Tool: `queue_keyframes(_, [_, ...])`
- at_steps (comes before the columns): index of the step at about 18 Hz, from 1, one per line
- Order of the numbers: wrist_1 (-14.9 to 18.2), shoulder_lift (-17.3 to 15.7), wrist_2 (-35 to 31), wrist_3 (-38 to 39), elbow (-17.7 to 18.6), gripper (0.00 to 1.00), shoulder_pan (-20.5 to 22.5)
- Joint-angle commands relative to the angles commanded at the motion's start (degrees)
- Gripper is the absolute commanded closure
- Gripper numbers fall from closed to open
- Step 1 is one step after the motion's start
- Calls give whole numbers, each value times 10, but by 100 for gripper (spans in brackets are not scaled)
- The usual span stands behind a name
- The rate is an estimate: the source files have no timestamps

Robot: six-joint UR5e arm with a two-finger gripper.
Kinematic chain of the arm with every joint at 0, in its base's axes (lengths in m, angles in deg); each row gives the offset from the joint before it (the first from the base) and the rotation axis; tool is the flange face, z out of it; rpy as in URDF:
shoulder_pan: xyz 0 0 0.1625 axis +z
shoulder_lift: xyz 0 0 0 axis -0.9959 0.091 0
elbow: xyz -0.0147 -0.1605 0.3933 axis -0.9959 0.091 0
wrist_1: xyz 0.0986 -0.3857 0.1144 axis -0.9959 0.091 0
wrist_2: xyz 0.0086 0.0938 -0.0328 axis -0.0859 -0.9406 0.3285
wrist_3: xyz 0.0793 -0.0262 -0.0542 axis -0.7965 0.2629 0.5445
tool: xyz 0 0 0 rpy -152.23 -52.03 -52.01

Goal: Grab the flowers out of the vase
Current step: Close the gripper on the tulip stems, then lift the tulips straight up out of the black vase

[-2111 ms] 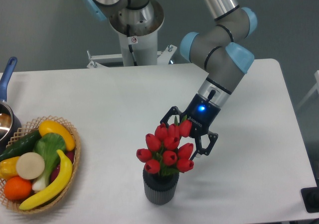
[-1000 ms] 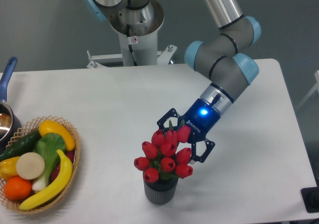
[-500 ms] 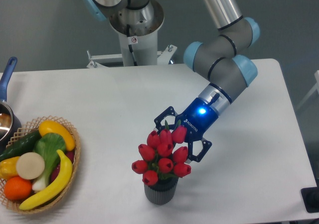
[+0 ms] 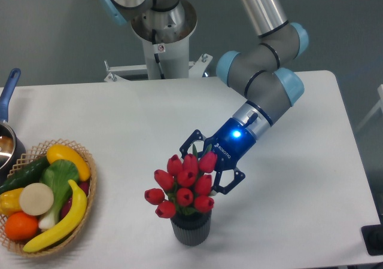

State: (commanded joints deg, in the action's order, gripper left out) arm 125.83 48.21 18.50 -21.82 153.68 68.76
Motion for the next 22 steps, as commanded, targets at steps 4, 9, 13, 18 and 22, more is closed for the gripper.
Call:
queue_keyframes(4, [1,-5,1,4,0,91,3])
queue_keyframes(9, [1,-6,1,4,0,91,6])
queue_keyframes(13, [1,-12,3,5,0,91,6])
queue_keyframes(18, [1,-31,5,52,-14,91,7])
queue_keyframes(22, [1,-54,24,100,-30,91,7])
